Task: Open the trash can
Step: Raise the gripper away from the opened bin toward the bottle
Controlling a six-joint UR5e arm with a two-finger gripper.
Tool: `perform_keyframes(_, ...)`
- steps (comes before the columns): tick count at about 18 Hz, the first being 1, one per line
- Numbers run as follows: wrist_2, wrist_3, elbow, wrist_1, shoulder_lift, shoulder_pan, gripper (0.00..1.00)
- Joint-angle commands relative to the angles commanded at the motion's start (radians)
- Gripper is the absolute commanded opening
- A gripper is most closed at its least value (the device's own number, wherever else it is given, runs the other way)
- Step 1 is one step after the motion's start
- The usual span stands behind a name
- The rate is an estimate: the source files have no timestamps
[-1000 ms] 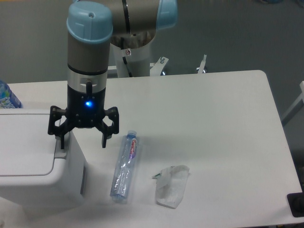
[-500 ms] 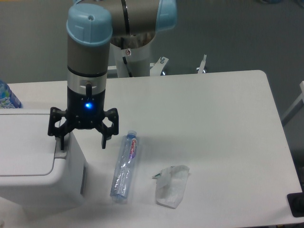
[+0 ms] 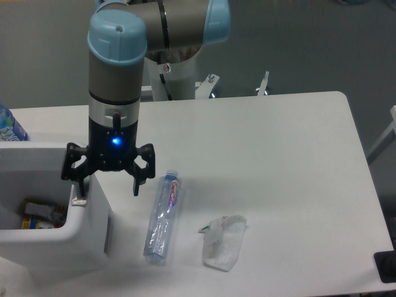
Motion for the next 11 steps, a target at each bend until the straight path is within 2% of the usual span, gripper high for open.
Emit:
perform_keyframes(4, 0.020, 0.049, 0.046, 0.009, 0.008, 0.003, 1.00)
perform_keyframes(6, 0.101, 0.130, 0.069, 0.003, 0.008, 0.011, 1.00)
perform_keyframes(9, 0.286, 0.241, 0.072, -0.008, 0.026, 0.015, 1.00)
perform_keyframes(11, 0.345, 0.285, 0.063, -0.014, 0.034, 0.029, 1.00)
